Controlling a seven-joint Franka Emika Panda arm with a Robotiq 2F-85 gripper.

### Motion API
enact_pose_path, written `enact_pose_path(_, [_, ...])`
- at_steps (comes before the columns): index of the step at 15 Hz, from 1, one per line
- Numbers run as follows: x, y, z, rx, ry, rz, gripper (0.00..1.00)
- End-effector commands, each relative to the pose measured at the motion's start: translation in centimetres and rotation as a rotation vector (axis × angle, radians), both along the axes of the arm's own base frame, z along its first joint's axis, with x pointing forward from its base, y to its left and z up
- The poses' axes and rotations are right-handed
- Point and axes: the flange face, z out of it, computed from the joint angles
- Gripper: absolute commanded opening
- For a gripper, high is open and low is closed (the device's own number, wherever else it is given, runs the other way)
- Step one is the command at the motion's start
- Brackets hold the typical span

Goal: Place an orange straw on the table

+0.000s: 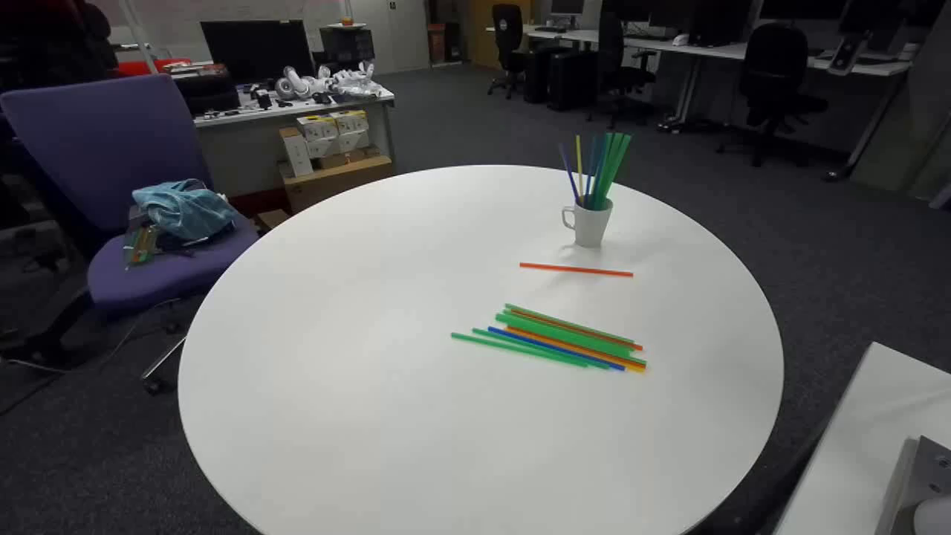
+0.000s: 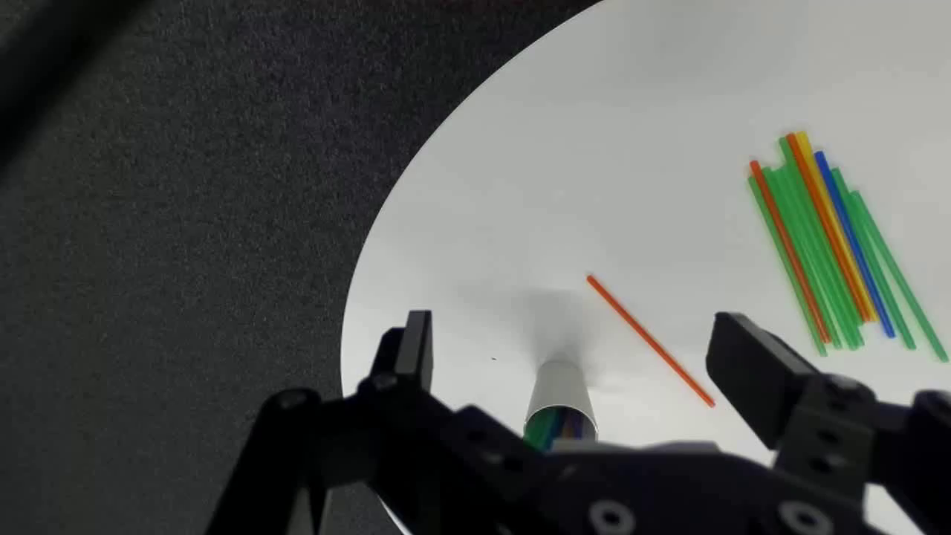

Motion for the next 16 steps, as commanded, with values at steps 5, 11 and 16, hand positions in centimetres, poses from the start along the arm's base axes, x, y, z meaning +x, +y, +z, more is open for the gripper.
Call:
enact_pose_path(5, [5.3,1.0,-1.7,0.046,-0.019,-0.055,1.0])
enact_pose_path(11, [15.7,4.0,-7.0,0.073,-0.149,-0.264,1.0])
enact_pose_path(16, [23.1,4.7,-10.4,0.03,-0.256,-0.456,1.0])
